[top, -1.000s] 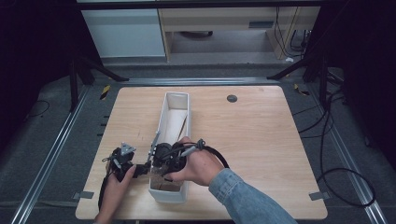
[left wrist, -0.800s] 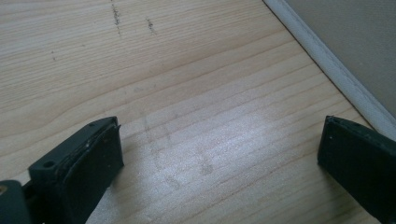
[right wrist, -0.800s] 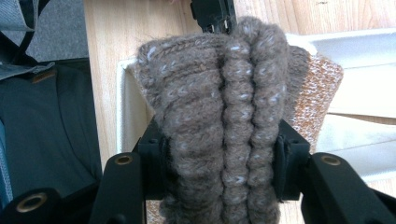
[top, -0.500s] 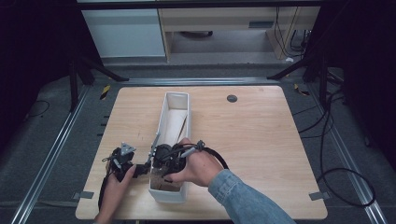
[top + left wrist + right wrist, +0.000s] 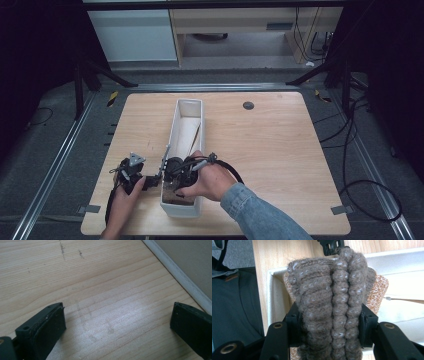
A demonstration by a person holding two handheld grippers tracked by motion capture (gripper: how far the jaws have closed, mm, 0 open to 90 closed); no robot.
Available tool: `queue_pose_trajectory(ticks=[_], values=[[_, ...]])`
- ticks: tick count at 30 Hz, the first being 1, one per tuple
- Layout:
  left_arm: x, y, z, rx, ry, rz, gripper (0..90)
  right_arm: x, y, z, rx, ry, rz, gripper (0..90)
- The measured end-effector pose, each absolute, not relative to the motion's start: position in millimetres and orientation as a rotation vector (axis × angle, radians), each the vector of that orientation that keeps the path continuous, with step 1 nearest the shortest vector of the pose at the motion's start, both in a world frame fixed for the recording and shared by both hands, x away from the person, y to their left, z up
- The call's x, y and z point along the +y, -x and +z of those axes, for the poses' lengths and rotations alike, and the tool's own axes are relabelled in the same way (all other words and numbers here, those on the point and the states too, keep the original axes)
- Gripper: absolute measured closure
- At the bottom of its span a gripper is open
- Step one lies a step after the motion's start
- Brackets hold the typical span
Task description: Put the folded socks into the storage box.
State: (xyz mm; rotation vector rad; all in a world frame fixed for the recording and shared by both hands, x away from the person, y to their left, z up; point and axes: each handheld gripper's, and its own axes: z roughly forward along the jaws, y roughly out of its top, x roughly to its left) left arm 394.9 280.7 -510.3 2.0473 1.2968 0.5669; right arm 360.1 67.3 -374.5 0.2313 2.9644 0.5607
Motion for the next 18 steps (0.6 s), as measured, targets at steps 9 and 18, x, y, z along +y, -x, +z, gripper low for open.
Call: queue_pose_trajectory(ticks=[9,18], values=[[280.7,-395.1,-510.3,1.298,-2.047,0.567,0.0,65.8,-361.6,-377.3,2.971,-0.255,0.581,49.7],[280.9,-395.2,-510.3,1.297,-2.048,0.567,0.0,65.8,-363.2,-387.0,2.983,-0.281,0.6,48.8]])
